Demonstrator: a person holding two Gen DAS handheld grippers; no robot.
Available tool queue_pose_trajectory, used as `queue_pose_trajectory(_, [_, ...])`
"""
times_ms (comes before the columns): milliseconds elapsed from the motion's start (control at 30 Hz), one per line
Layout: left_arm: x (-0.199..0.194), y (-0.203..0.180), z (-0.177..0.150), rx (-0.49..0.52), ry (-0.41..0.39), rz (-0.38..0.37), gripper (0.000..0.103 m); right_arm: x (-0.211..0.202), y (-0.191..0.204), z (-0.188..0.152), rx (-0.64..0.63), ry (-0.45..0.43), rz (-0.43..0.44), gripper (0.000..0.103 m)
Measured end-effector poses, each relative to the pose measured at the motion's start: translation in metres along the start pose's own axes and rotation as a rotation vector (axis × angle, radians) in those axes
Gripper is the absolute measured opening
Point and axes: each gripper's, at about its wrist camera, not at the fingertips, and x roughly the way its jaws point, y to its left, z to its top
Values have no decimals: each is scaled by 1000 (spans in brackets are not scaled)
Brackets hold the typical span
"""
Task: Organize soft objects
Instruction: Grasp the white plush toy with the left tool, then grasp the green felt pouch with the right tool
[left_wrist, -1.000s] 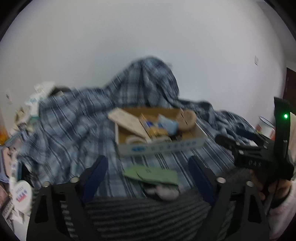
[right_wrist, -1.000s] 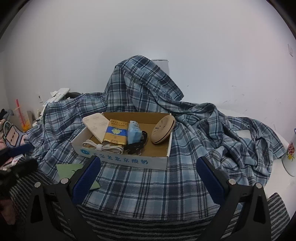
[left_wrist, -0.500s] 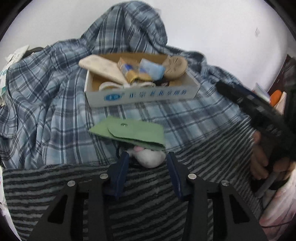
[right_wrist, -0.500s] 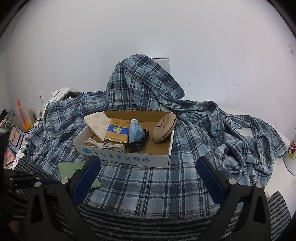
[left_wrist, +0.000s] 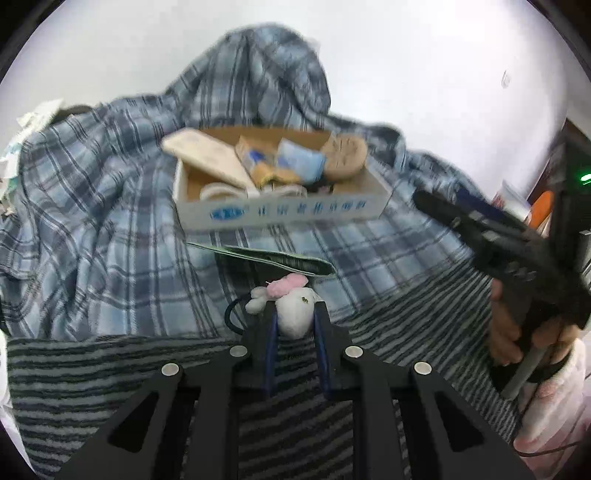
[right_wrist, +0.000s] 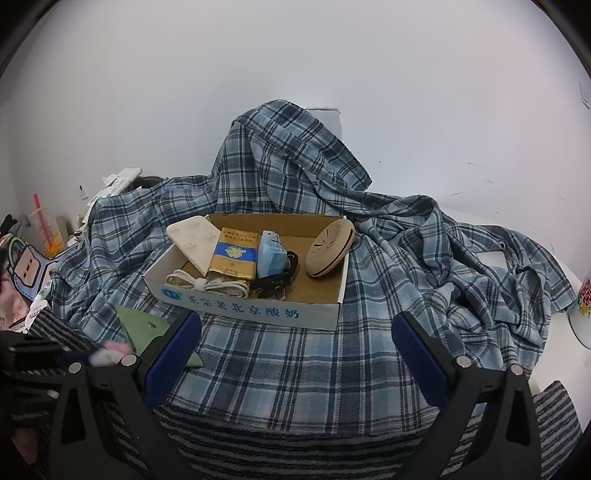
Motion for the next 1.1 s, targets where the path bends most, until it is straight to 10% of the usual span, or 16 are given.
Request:
queue_pose_trajectory(500, [-53,33,-1,-35,-363,136,20,33,45,1,-122,263,276,101])
queue_pose_trajectory(1100, [-47,29,0,-15,-339,147,20,97,96,-16,-331,498,493,85])
